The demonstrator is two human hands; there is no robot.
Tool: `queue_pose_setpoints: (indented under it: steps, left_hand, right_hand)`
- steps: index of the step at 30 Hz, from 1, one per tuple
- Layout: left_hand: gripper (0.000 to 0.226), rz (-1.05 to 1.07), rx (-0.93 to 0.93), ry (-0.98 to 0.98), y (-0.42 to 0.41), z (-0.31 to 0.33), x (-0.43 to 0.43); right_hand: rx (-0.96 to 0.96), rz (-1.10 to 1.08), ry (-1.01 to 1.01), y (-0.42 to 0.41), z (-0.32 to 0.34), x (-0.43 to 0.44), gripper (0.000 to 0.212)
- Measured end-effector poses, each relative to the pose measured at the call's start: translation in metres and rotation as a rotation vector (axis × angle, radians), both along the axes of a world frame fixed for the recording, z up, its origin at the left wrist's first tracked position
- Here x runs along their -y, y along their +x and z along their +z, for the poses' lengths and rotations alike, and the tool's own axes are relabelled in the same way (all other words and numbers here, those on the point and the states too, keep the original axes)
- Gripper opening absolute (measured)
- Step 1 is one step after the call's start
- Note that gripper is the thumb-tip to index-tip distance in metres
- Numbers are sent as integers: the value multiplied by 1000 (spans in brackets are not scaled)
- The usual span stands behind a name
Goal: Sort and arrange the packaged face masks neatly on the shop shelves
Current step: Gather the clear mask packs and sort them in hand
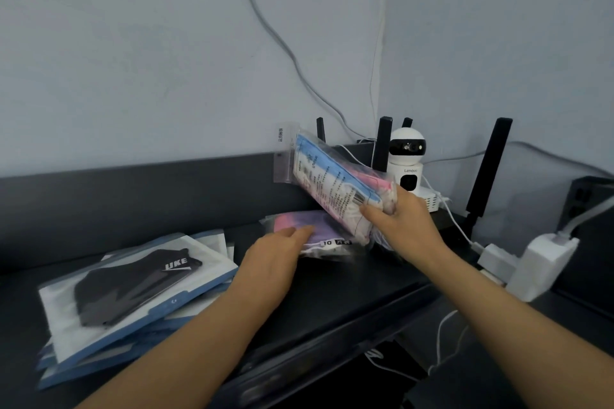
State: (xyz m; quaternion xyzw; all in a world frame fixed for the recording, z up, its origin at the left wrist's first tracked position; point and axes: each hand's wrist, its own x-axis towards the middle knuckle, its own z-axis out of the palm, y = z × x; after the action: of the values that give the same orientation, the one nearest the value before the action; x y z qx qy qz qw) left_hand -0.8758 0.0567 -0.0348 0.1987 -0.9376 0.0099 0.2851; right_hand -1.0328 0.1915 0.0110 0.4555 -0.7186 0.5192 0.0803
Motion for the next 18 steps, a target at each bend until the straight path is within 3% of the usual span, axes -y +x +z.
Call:
queue_pose_setpoints:
  steps: [6,12,18]
  left_hand:
    - [59,21,79,-96,5,8,-13]
    - [59,7,135,-77,8,11,-16]
    - [57,-3,9,-24,13,16,-16]
  right_hand:
    - [-158,-4,15,8,4,-4,57]
    - [-227,23,4,7,4,-6,53]
    - [-241,23,-28,2,5,-6,51]
